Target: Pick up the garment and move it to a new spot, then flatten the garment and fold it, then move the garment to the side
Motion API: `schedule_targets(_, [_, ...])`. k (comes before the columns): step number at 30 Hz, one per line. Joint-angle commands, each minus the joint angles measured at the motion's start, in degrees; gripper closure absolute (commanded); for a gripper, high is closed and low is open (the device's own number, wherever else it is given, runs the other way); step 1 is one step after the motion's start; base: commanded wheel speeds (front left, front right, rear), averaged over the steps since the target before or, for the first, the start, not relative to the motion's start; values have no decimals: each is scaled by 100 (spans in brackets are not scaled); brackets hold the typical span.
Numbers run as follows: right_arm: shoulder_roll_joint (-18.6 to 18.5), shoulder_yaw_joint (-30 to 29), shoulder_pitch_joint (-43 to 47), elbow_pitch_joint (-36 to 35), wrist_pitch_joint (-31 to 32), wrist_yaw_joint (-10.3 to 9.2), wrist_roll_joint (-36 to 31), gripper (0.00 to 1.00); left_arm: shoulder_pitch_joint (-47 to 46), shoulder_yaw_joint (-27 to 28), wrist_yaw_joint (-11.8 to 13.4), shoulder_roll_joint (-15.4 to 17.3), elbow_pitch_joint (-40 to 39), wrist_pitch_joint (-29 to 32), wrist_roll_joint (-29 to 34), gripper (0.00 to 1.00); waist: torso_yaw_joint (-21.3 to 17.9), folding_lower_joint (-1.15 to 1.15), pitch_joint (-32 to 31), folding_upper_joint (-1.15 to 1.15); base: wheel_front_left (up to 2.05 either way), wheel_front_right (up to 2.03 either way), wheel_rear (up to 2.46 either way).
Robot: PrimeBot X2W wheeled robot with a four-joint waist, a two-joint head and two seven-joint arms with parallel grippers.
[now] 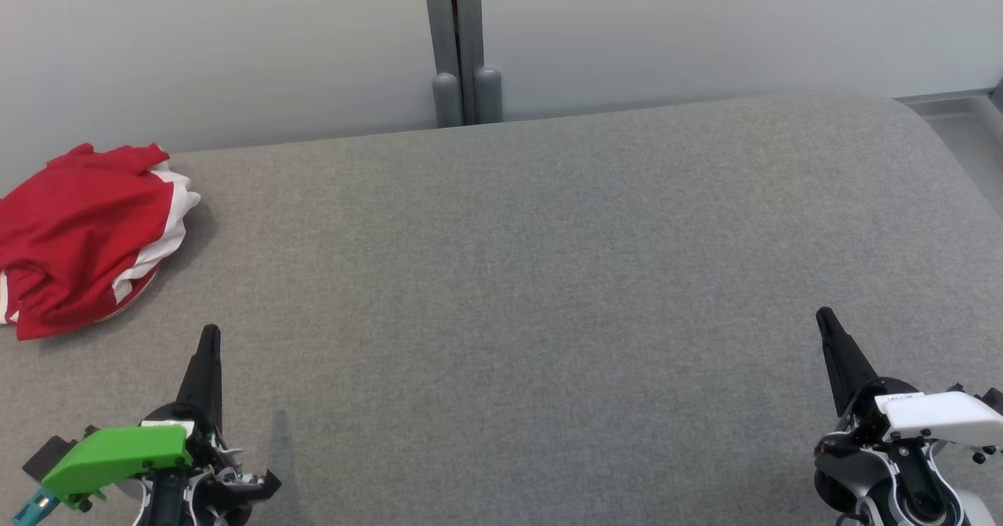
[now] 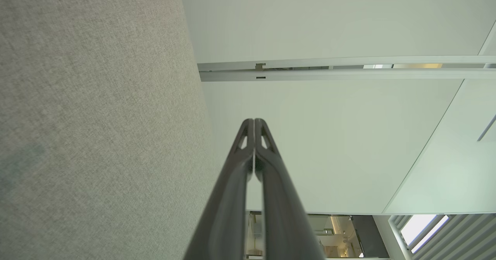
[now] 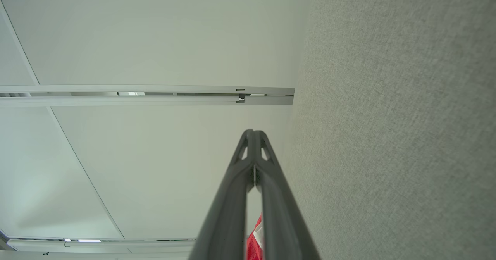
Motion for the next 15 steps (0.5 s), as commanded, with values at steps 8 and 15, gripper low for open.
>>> schedule_targets(8, [-29, -6, -46, -19, 11, 0, 19, 100, -55, 2, -10, 28, -7, 12, -17, 100, 0, 0, 0, 0, 0, 0, 0])
schedule_targets(15, [-29, -6, -46, -19, 11, 0, 19, 100, -55, 2, -10, 28, -7, 11, -17, 100, 0, 0, 0, 0, 0, 0, 0])
